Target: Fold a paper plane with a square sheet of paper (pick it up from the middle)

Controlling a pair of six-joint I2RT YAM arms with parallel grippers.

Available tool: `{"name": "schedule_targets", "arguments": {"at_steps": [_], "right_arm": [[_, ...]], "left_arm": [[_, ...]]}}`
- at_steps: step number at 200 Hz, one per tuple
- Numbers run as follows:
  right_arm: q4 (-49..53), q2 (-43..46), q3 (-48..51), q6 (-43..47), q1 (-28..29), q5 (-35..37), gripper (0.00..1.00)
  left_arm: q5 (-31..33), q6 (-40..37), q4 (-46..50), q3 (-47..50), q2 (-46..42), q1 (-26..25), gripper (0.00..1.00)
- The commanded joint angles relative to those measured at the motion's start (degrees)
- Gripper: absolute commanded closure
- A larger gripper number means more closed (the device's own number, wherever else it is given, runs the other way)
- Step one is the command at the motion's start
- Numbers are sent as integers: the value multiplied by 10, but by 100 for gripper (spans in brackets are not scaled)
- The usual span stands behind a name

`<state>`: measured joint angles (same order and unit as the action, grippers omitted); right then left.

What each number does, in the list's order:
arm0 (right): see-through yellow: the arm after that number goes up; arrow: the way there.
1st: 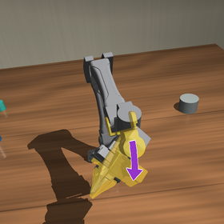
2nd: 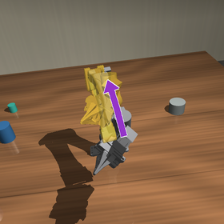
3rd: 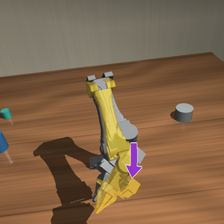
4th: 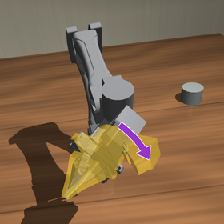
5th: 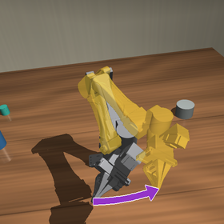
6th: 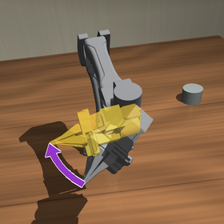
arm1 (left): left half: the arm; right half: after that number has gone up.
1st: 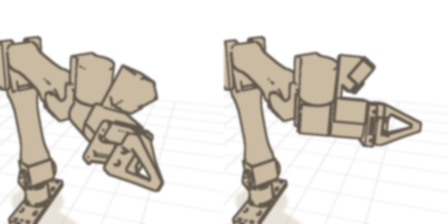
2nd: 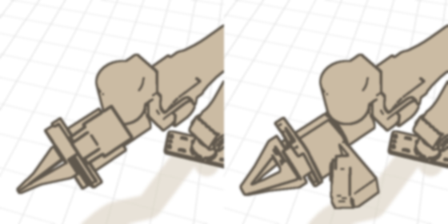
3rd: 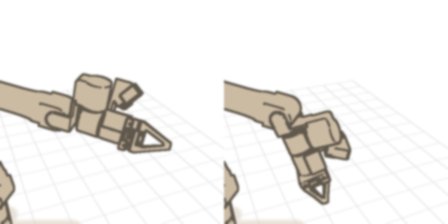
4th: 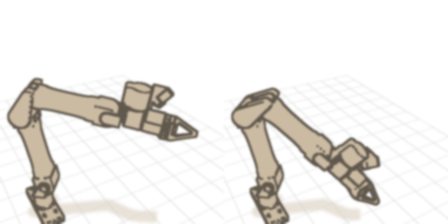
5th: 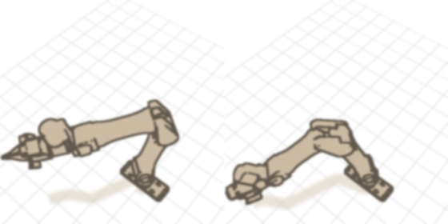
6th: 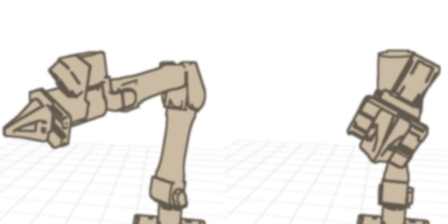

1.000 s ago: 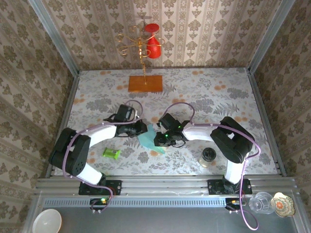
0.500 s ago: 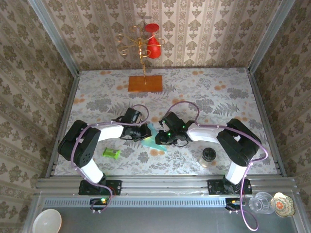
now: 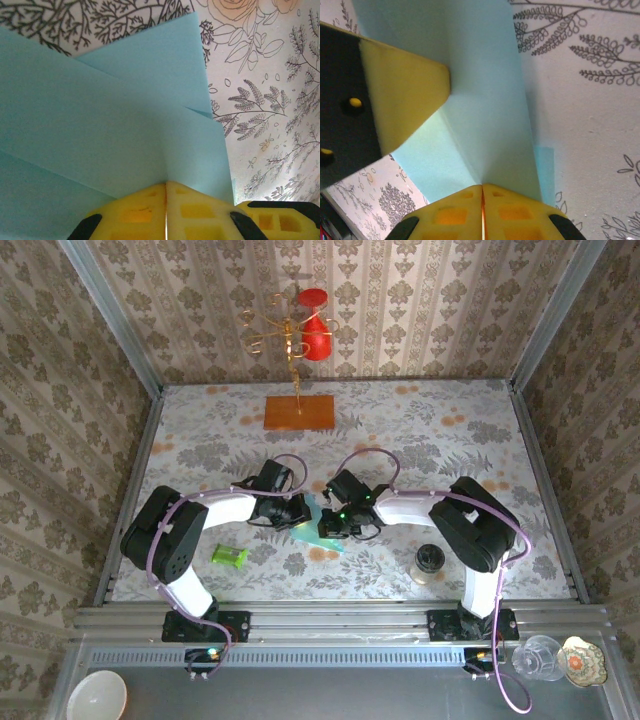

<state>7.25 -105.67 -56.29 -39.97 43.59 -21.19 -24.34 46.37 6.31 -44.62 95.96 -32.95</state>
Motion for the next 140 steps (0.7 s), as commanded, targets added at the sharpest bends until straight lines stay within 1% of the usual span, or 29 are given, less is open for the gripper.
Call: {"name": "schedule_targets", "arguments": {"at_steps": [1,39,94,117,140], "right_arm": [[55,29,42,8,-1,8,89],[60,75,90,-4,-5,10,89],[24,126,114,-18,-6,3,85],[22,156,117,-17,-7,20,82],[20,171,127,-25,-12,43,73]], "left_arm": [[47,2,60,7,25,0,90],[47,-1,58,9,26,0,90],[37,-7,54,8,19,-1,90],[28,-8,44,11,13,-1,90],[13,-5,27,15,4,-1,90]]}}
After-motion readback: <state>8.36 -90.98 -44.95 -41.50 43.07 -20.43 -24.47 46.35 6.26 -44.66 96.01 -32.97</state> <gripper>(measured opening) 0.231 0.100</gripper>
